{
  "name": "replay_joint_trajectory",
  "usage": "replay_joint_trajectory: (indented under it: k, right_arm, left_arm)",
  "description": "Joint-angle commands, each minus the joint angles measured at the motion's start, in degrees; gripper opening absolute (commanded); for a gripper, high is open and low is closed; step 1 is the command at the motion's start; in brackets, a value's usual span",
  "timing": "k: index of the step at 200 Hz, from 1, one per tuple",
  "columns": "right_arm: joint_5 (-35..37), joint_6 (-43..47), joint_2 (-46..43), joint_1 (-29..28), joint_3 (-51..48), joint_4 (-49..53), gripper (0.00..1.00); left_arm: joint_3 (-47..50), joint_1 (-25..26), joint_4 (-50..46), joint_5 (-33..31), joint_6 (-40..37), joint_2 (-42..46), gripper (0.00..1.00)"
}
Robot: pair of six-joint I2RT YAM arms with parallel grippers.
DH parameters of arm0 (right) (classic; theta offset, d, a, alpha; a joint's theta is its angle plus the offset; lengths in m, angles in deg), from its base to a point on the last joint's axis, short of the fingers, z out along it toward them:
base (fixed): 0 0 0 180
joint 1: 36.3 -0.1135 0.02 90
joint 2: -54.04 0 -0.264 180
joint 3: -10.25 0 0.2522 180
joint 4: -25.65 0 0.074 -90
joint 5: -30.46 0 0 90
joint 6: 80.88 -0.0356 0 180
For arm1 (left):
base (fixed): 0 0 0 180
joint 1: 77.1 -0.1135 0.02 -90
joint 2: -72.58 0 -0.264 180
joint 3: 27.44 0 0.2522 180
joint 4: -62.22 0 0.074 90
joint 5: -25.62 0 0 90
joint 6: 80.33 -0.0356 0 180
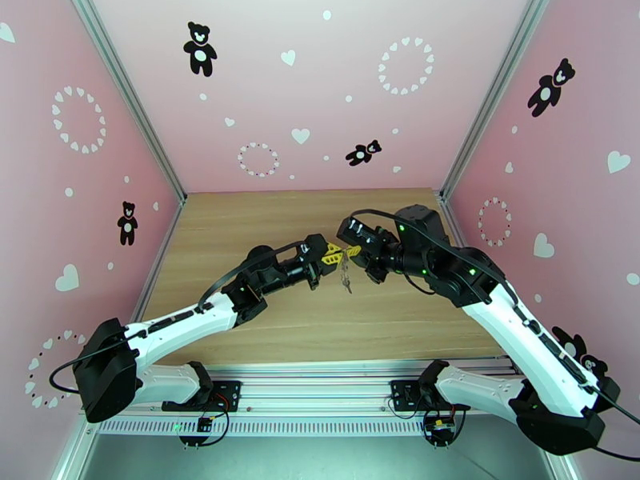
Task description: Remove the keys from the keyring
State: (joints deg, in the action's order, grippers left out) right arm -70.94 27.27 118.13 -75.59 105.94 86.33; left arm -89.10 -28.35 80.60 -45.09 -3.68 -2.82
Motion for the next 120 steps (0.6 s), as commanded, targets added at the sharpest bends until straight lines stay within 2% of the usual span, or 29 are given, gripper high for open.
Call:
replay_joint_trajectory:
  k: [1,39,70,120]
  right_arm:
    - [0.8,-1.7,-0.2,0.1,-0.2,-1.8,0.0]
    - [1.8,-3.8,0.6,0.2,-0.5,-1.4,0.0]
    - [2.1,-6.9,1.9,0.4,-0.2,-0.5,0.0]
    - [-4.3,-12.4,4.7,1.8,-0.1,-0.1,0.0]
  left_arm:
    - [-1.7,0.3,-0.8,0.6,-0.1,-0.6,0.07]
    - [-4.6,0.3,-8.2,0.7,0.5,-0.5,0.02]
    - [-9.0,0.3,-21.8,0.7,0.3,-0.4,0.0]
    - [-17.0,0.3,-40.9,-2.1,1.9,-1.6,0.0]
